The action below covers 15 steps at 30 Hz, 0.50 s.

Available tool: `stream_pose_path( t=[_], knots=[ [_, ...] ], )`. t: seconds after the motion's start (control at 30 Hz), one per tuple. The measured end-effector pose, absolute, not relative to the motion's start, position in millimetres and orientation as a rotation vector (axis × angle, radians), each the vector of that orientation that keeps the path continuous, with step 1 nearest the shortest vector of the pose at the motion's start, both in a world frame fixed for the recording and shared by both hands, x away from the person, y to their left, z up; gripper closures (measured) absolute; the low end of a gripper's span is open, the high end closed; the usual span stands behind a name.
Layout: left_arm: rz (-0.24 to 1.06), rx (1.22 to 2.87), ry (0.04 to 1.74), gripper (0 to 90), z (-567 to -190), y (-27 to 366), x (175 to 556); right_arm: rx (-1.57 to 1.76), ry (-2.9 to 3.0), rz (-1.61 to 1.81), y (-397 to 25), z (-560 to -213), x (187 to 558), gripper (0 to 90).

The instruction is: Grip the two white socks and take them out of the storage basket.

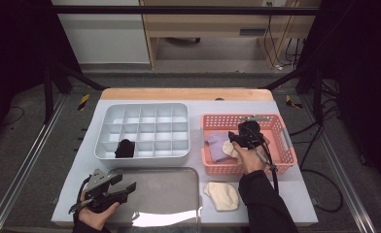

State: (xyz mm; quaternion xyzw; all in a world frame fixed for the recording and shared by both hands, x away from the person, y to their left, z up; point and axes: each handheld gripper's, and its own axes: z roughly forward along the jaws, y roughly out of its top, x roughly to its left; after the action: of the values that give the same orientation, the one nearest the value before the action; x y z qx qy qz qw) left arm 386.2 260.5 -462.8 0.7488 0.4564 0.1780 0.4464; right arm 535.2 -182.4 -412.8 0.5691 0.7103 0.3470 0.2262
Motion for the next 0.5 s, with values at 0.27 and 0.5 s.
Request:
stream_pose_path(
  t=[0.27,0.5],
  knots=[
    [0.442,1.855,1.13,33.6,-463.0,260.7,386.3,1.526,1.952,0.95,-176.7,-404.6,537.3,54.8],
    [0.44,1.855,1.129,33.6,-463.0,260.8,386.3,1.507,1.961,0.97,-167.5,-396.0,552.1,56.1]
  ],
)
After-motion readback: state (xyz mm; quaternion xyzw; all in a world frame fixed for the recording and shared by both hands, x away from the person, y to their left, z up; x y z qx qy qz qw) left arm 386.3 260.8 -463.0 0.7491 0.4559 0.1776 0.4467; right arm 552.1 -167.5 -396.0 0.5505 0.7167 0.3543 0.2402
